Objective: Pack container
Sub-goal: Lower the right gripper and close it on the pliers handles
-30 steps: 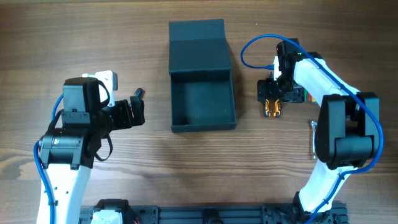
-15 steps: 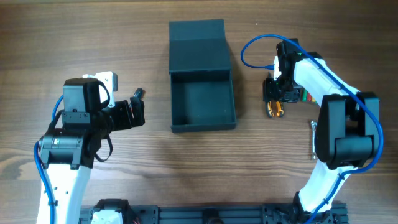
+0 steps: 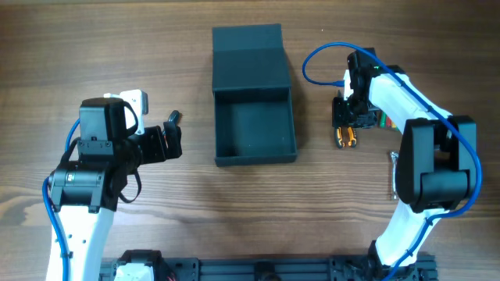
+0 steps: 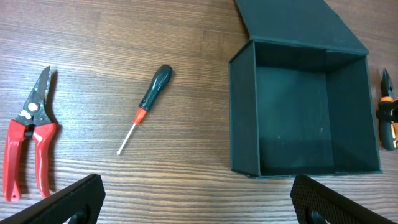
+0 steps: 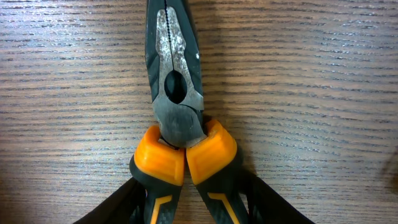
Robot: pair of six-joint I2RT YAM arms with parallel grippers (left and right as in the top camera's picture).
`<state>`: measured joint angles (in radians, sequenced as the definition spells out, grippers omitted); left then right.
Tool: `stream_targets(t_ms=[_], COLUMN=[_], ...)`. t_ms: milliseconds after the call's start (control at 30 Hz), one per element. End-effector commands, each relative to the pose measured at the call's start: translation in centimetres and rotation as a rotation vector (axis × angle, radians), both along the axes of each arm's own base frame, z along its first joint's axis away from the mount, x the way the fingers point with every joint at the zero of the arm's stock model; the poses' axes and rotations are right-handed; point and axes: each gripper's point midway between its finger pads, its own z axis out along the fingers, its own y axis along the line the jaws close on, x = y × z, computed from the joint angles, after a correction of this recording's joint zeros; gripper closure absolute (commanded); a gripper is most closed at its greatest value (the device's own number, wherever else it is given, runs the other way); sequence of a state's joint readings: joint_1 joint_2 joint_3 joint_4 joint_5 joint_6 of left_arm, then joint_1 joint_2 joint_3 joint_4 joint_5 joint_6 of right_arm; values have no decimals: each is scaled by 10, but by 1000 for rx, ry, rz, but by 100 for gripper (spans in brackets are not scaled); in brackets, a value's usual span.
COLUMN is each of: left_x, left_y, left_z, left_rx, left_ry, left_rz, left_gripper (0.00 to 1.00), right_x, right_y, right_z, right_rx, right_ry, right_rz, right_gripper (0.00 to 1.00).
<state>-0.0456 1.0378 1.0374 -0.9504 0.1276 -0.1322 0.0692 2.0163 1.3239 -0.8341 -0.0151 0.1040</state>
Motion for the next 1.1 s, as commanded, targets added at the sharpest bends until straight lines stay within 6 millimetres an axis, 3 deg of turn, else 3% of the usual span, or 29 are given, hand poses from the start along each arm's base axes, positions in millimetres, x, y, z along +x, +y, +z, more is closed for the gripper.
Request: stream_targets(t_ms=[0, 33, 167, 267, 500, 800, 1067], left_x=[2, 2, 2, 2, 2, 2, 2], left_y=[2, 2, 2, 2, 2, 2, 2], left_z=[7, 7, 7, 7, 7, 7, 7], left_rx=[13, 13, 13, 13, 13, 14, 14], left_ry=[-21, -21, -22, -21, -21, -21, -21], left_rz=[-5, -5, -5, -5, -5, -5, -5], left_gripper=[0, 0, 0, 0, 0, 0, 0], right_x=[-8, -8, -8, -7, -7, -7, 1], right_y=[1, 2, 6, 11, 41, 41, 22], right_z=[-7, -7, -7, -7, -2, -2, -6], right_rx=[10, 14, 30, 55, 222, 225, 112], right_ry=[32, 32, 29, 26, 11, 5, -8], right_rz=[-2, 0, 4, 20, 172, 193, 86], right_gripper=[66, 74, 81, 96, 96, 96, 96])
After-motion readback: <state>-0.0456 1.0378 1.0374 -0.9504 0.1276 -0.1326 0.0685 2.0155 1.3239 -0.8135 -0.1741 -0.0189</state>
